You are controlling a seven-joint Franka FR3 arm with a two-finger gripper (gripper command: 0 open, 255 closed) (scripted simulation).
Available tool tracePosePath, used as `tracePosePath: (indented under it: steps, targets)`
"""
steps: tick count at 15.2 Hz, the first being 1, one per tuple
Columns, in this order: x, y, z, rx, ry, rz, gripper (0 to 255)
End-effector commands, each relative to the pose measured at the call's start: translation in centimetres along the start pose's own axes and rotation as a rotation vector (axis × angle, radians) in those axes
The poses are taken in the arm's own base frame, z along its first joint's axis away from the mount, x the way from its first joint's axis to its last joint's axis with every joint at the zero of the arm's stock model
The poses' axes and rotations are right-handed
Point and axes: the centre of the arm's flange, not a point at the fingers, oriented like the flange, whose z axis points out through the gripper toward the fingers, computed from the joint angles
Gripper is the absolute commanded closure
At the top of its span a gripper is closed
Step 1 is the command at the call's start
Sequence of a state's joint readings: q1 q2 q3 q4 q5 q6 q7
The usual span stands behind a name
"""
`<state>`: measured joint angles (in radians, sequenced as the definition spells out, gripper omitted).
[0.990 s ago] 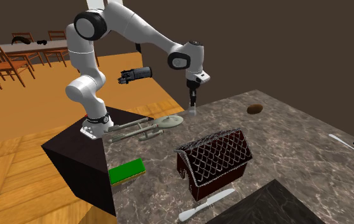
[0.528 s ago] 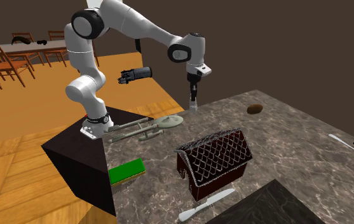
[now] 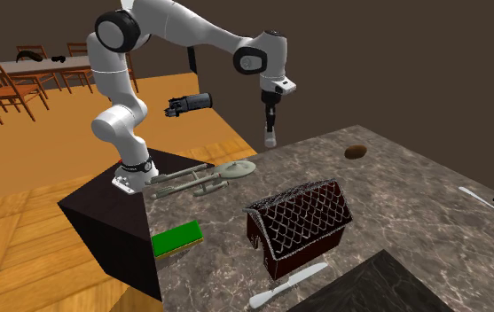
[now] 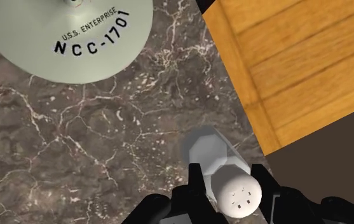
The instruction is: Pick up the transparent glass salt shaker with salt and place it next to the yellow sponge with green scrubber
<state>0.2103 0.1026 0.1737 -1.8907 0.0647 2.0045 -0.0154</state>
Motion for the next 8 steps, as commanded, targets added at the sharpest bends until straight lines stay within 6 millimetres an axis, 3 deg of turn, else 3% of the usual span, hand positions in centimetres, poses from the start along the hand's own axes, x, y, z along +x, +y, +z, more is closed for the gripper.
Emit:
tracePosePath:
  steps: [1,8]
  targets:
    - [0.0,0.0,-1.1,0.0,0.0,0.0,255]
    - [0.1,-0.3,-4.8,0.0,0.0,0.0,255]
